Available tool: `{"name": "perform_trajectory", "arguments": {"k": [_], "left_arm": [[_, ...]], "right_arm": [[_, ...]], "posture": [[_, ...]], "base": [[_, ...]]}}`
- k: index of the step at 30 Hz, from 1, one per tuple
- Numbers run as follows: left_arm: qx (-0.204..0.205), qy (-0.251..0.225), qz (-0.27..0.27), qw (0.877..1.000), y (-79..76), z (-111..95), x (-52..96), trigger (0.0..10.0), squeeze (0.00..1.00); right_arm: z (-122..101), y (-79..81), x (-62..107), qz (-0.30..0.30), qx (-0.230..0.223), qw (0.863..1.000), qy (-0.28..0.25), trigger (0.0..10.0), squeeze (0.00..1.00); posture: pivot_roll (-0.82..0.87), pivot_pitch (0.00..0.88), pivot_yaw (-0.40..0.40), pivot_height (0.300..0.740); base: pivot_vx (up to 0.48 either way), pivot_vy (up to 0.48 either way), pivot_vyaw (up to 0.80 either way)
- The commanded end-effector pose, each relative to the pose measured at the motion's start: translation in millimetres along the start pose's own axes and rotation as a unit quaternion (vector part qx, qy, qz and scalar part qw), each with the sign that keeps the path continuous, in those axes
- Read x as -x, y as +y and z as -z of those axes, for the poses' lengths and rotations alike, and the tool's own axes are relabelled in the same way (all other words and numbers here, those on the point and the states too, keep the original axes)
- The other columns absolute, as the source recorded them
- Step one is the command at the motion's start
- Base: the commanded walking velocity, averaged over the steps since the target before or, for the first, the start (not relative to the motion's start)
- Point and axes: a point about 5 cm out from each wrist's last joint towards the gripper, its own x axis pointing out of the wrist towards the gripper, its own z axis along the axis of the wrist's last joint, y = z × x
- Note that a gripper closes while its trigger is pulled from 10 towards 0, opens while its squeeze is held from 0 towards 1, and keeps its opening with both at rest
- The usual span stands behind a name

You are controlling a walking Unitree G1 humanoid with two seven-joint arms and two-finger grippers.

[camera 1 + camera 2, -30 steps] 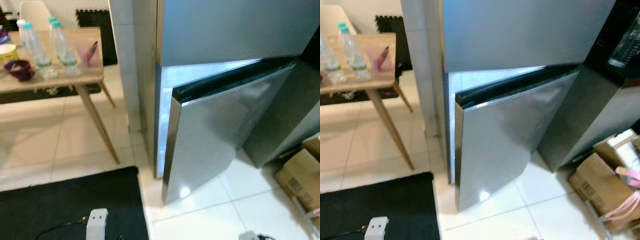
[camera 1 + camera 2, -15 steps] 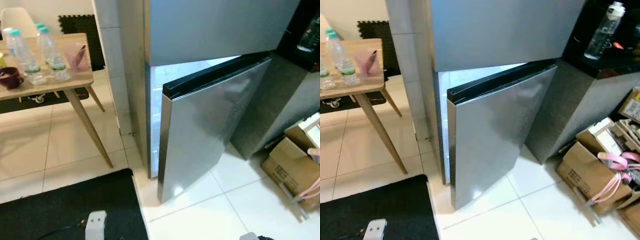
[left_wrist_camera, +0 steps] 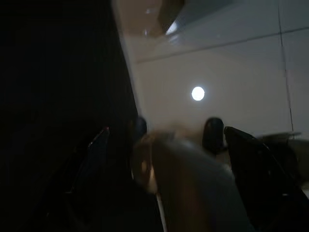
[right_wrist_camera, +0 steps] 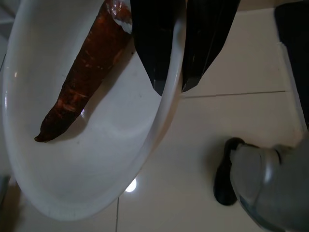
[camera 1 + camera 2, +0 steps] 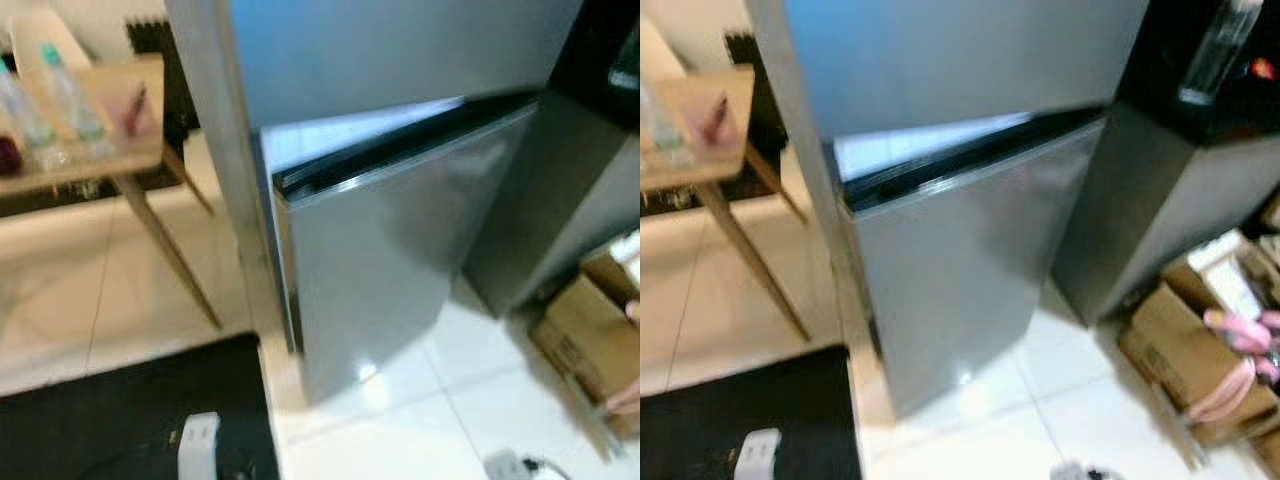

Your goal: Restocking fridge

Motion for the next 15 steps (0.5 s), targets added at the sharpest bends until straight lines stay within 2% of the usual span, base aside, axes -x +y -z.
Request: {"name": "perform_trajectory", "arguments": {"k": [1,3,5,6,7,9,10,11,12,13,14,15], "left_arm": [[0.011,-0.027,-0.013,1.0,8.2,-10,1.5,10.0,0.0],[0.016,-0.064,-0.011,0.998,9.6,-26,0.4,10.0,0.0],[0.021,-0.115,-0.005,0.993,12.3,-51,0.4,10.0,0.0],[0.021,-0.115,-0.005,0.993,12.3,-51,0.4,10.0,0.0],[0.024,-0.14,0.0,0.99,12.8,-63,0.7,10.0,0.0],[0.034,-0.198,0.013,0.979,14.0,-95,2.8,10.0,0.0],[0.034,-0.198,0.013,0.979,14.0,-95,2.8,10.0,0.0],[0.032,-0.248,0.029,0.968,13.8,-128,6.6,10.0,0.0],[0.032,-0.248,0.029,0.968,13.8,-128,6.6,10.0,0.0],[0.022,-0.288,0.044,0.956,11.0,-156,11.3,10.0,0.0],[0.018,-0.304,0.051,0.951,9.3,-167,13.5,10.0,0.0],[0.018,-0.304,0.051,0.951,9.3,-167,13.5,10.0,0.0]], "right_arm": [[3,3.8,-0.2,-0.004,-0.002,1.0,0.004,10.0,0.0],[3,4.1,-0.2,-0.004,-0.002,1.0,0.004,10.0,0.0],[3,4.2,-0.2,-0.004,-0.002,1.0,0.005,10.0,0.0],[3,4.2,-0.2,-0.004,-0.002,1.0,0.005,10.0,0.0],[3,4.2,-0.2,-0.004,-0.002,1.0,0.005,10.0,0.0],[4,4.4,-0.1,-0.004,-0.002,1.0,0.005,10.0,0.0],[4,4.4,-0.1,-0.004,-0.002,1.0,0.005,10.0,0.0],[4,4.9,-0.1,-0.005,-0.003,1.0,0.006,10.0,0.0],[4,4.9,-0.1,-0.005,-0.003,1.0,0.006,10.0,0.0],[5,5.4,-0.1,-0.005,-0.003,1.0,0.007,10.0,0.0],[5,5.6,-0.1,-0.006,-0.002,1.0,0.007,10.0,0.0],[5,5.6,-0.1,-0.006,-0.002,1.0,0.007,10.0,0.0]], "posture": [[-0.04,0.032,-0.042,0.74],[-0.04,0.034,-0.042,0.74],[-0.04,0.034,-0.041,0.74],[-0.04,0.034,-0.041,0.74],[-0.04,0.037,-0.039,0.74],[-0.04,0.037,-0.04,0.74],[-0.04,0.037,-0.04,0.74],[-0.04,0.038,-0.038,0.74],[-0.04,0.038,-0.038,0.74],[-0.04,0.038,-0.037,0.74],[-0.04,0.038,-0.037,0.74],[-0.04,0.038,-0.037,0.74]], "base": [[0.0,0.0,0.0],[0.0,0.0,0.0],[0.0,0.0,0.0],[0.0,0.0,0.0],[0.0,0.0,0.0],[0.0,0.0,0.0],[0.0,0.0,0.0],[0.0,0.0,0.0],[0.0,0.0,0.0],[0.0,0.0,0.0],[0.0,0.0,0.0],[0.0,0.0,0.0]]}}
